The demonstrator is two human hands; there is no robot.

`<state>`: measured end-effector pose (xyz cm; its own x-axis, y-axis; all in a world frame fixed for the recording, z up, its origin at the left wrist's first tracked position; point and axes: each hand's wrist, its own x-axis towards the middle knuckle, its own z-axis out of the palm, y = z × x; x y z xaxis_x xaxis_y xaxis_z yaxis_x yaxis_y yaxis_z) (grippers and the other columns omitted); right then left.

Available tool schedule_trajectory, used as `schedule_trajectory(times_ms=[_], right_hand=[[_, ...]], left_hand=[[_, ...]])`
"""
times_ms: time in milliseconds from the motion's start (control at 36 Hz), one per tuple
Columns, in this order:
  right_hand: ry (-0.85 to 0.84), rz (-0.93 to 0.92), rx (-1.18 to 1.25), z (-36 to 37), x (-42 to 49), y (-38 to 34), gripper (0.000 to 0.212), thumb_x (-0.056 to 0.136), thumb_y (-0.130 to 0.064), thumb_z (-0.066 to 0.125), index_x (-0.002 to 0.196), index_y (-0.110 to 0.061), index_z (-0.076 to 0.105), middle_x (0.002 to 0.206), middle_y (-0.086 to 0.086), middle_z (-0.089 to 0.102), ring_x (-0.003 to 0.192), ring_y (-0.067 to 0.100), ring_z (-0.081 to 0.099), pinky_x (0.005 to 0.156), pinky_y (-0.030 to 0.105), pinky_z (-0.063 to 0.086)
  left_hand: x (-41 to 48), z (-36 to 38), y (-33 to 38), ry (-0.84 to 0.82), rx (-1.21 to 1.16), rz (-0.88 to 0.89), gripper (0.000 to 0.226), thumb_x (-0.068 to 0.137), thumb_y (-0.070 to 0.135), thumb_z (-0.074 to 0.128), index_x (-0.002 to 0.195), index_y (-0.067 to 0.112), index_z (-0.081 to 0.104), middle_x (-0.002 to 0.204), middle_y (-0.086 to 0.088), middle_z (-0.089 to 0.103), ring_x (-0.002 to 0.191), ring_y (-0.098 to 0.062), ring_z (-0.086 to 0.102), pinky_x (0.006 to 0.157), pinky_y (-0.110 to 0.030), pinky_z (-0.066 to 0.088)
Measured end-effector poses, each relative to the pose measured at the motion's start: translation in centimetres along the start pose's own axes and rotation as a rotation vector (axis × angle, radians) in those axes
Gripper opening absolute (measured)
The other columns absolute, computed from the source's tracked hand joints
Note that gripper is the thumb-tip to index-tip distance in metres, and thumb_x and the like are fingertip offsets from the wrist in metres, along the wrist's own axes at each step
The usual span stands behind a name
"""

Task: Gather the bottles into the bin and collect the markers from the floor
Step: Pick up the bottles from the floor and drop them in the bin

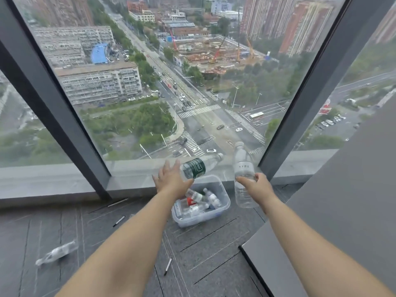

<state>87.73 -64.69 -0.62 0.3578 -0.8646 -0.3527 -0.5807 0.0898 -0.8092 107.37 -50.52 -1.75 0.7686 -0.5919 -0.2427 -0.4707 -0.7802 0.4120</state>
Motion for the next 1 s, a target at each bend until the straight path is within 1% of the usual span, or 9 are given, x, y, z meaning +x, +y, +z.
schedule_trajectory(times_ms=[83, 278, 389, 500, 583, 667, 750, 806, 1000], right_hand=[[-0.023, 0.002, 0.007, 0.0, -0.3, -0.1, 0.061, 0.080, -0.035, 0.071, 0.130, -0.011, 0.045, 0.111, 0.005, 0.056, 0.097, 0.023, 0.057, 0.076, 0.034, 0.046], [-0.054, 0.117, 0.038, 1.6, -0.5, 1.2, 0.047, 0.082, -0.034, 0.070, 0.114, -0.007, 0.049, 0.105, 0.006, 0.057, 0.087, 0.021, 0.056, 0.060, 0.029, 0.041], [-0.117, 0.237, 0.115, 3.2, -0.3, 2.5, 0.076, 0.064, -0.053, 0.073, 0.120, -0.003, 0.057, 0.110, 0.012, 0.066, 0.095, 0.028, 0.065, 0.075, 0.035, 0.052], [-0.117, 0.268, 0.203, 5.2, -0.5, 2.1, 0.068, 0.077, -0.049, 0.068, 0.120, 0.001, 0.053, 0.116, 0.012, 0.061, 0.101, 0.029, 0.060, 0.087, 0.038, 0.048], [-0.122, 0.307, 0.289, 6.5, -0.3, 0.1, 0.089, 0.077, -0.063, 0.059, 0.140, -0.003, 0.040, 0.134, 0.014, 0.052, 0.115, 0.034, 0.056, 0.098, 0.044, 0.047], [-0.265, 0.318, 0.552, 7.2, 0.7, -2.9, 0.081, 0.086, -0.071, 0.041, 0.149, -0.021, 0.026, 0.146, 0.014, 0.036, 0.111, 0.035, 0.056, 0.091, 0.041, 0.052], [-0.412, 0.303, 0.629, 7.5, 1.5, -4.5, 0.090, 0.080, -0.079, 0.035, 0.152, -0.030, 0.014, 0.157, 0.009, 0.023, 0.130, 0.036, 0.045, 0.109, 0.041, 0.040], [-0.444, 0.268, 0.628, 8.1, 1.6, -4.5, 0.085, 0.086, -0.073, 0.035, 0.153, -0.029, 0.006, 0.159, 0.006, 0.020, 0.138, 0.034, 0.037, 0.114, 0.041, 0.032], [-0.364, 0.310, 0.387, 10.5, 0.4, -0.8, 0.068, 0.097, -0.057, 0.032, 0.143, -0.007, 0.036, 0.144, 0.017, 0.045, 0.122, 0.036, 0.052, 0.100, 0.042, 0.043]], left_hand=[[-0.2, 0.7, -1.1, -0.074, 0.014, -0.028, 0.084, 0.086, 0.059, 0.051, 0.152, 0.031, 0.008, 0.162, -0.003, 0.001, 0.148, -0.028, 0.006, 0.119, -0.050, 0.004], [-3.1, 2.4, -5.8, -0.176, -0.152, -0.053, 0.074, 0.089, 0.046, 0.056, 0.149, 0.018, 0.025, 0.153, -0.009, 0.031, 0.140, -0.028, 0.030, 0.112, -0.038, 0.027], [-3.9, 2.0, -7.6, -0.187, -0.262, -0.122, 0.067, 0.089, 0.040, 0.059, 0.146, 0.016, 0.033, 0.150, -0.011, 0.035, 0.136, -0.029, 0.036, 0.108, -0.038, 0.033], [-4.2, 1.3, -9.3, -0.166, -0.348, -0.165, 0.067, 0.088, 0.039, 0.059, 0.145, 0.016, 0.034, 0.151, -0.011, 0.033, 0.136, -0.028, 0.037, 0.109, -0.037, 0.033], [-4.3, 0.9, -10.5, -0.131, -0.376, -0.183, 0.063, 0.088, 0.038, 0.059, 0.143, 0.015, 0.038, 0.148, -0.012, 0.037, 0.134, -0.028, 0.040, 0.107, -0.038, 0.035], [-4.5, 0.5, -11.8, -0.115, -0.411, -0.198, 0.059, 0.089, 0.037, 0.059, 0.141, 0.015, 0.041, 0.146, -0.010, 0.039, 0.132, -0.026, 0.042, 0.105, -0.037, 0.036], [-4.5, 0.2, -13.2, -0.109, -0.433, -0.214, 0.052, 0.090, 0.037, 0.059, 0.135, 0.014, 0.047, 0.141, -0.008, 0.047, 0.128, -0.024, 0.046, 0.102, -0.034, 0.037], [-4.7, 0.1, -14.0, -0.110, -0.445, -0.230, 0.047, 0.090, 0.036, 0.059, 0.131, 0.014, 0.051, 0.136, -0.007, 0.052, 0.124, -0.022, 0.049, 0.099, -0.033, 0.038], [-5.3, 0.3, -16.8, -0.152, -0.498, -0.279, 0.042, 0.090, 0.034, 0.059, 0.125, 0.012, 0.054, 0.130, -0.007, 0.056, 0.114, -0.022, 0.055, 0.089, -0.030, 0.044]])
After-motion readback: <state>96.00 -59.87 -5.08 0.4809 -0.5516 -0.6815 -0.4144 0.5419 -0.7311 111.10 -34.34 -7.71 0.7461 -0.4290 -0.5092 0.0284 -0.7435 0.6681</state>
